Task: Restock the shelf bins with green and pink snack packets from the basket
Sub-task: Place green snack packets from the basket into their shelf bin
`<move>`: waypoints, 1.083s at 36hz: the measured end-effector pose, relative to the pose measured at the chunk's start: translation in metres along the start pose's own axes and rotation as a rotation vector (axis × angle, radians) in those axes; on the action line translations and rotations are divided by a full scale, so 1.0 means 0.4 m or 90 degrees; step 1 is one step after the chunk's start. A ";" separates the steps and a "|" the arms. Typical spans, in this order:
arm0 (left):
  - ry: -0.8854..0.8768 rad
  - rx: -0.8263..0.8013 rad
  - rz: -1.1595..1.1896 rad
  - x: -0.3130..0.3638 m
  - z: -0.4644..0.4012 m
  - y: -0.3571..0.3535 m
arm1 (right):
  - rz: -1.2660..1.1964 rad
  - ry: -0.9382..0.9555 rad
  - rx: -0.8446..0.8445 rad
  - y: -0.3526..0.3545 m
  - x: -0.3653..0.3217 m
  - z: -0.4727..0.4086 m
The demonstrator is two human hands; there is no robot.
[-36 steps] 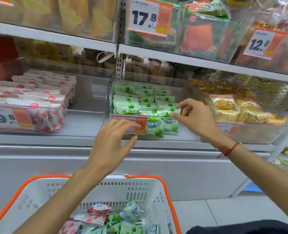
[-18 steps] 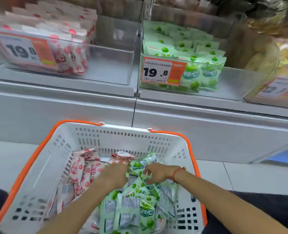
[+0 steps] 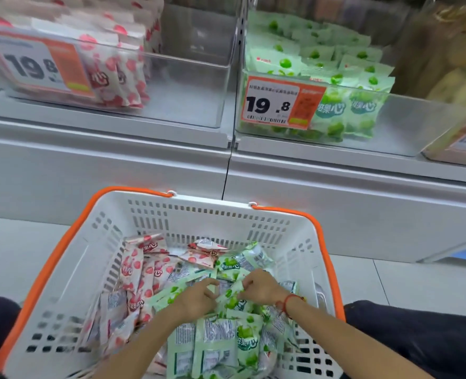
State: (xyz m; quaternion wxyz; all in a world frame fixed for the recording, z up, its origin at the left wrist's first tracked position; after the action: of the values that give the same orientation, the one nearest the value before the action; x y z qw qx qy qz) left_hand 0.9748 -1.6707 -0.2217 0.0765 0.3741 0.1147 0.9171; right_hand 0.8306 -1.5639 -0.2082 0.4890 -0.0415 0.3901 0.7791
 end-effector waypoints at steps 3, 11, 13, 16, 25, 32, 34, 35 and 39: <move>-0.048 0.026 0.056 0.053 0.017 0.040 | -0.023 0.040 0.035 0.094 -0.024 0.024; -0.213 0.116 0.082 0.278 0.120 0.161 | -0.198 0.140 0.093 0.386 -0.128 0.193; -0.266 0.170 0.059 0.341 0.151 0.184 | -0.201 0.175 0.113 0.447 -0.160 0.250; -0.337 0.248 0.018 0.428 0.194 0.219 | -0.152 0.210 0.146 0.523 -0.197 0.331; -0.578 0.535 -0.181 0.700 0.320 0.258 | -0.182 0.273 0.373 0.731 -0.192 0.574; -0.510 0.694 -0.512 0.755 0.288 0.314 | -0.209 0.182 0.667 0.895 -0.158 0.606; -0.498 0.679 -0.526 0.746 0.273 0.314 | -0.140 0.067 0.672 0.930 -0.141 0.562; -0.504 0.683 -0.530 0.743 0.271 0.314 | -0.135 0.045 0.661 0.948 -0.131 0.536; -0.525 0.690 -0.532 0.737 0.266 0.319 | -0.200 0.025 0.570 0.992 -0.106 0.454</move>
State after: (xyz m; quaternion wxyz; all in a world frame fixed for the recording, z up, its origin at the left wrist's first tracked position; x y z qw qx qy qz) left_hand 0.8337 -1.7102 0.0834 0.2574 0.5945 0.6378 0.4166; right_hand 0.5948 -1.5631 0.1616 0.5634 0.1003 0.6859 0.4496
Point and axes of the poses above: each hand's wrist, its own z-axis away from the middle knuckle, its own y-axis out of the back of the hand, x = y × z, the point moved 2 cm from there along -z, towards the middle knuckle, and after that the axes turned 5 degrees about -x, right-handed, at the moved point
